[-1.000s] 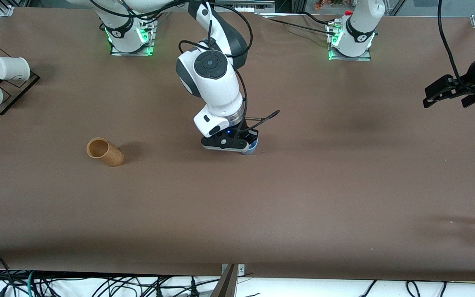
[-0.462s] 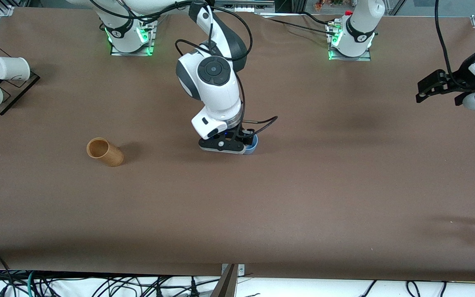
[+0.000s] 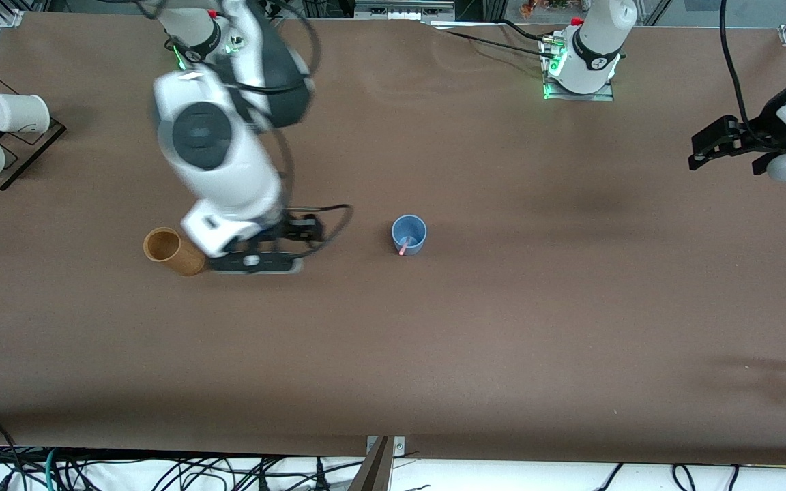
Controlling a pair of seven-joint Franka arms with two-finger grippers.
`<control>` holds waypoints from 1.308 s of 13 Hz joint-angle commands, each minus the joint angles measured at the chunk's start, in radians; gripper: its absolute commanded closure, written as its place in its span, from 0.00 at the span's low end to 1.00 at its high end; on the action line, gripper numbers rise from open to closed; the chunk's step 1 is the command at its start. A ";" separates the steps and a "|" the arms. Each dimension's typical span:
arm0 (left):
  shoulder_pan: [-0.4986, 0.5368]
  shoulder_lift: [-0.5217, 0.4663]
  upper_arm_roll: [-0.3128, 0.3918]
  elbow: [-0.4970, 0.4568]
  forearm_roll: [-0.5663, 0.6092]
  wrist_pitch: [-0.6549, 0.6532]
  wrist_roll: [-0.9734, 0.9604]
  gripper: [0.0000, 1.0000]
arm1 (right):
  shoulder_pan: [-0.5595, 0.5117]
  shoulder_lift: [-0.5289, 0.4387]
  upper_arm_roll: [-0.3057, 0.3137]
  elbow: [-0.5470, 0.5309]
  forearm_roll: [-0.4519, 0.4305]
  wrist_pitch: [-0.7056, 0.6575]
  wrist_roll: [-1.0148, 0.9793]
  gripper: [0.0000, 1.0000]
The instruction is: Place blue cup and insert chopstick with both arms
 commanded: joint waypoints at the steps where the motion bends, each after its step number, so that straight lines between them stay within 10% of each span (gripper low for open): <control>1: 0.020 -0.010 0.004 -0.010 -0.032 -0.002 0.027 0.00 | -0.072 -0.090 -0.012 -0.023 0.026 -0.117 -0.141 0.00; 9: 0.017 -0.008 0.001 -0.010 -0.032 -0.002 0.027 0.00 | -0.346 -0.572 0.209 -0.592 -0.138 -0.002 -0.218 0.00; 17: 0.009 0.002 -0.001 -0.010 -0.035 0.001 0.025 0.00 | -0.362 -0.547 0.207 -0.517 -0.129 -0.048 -0.267 0.00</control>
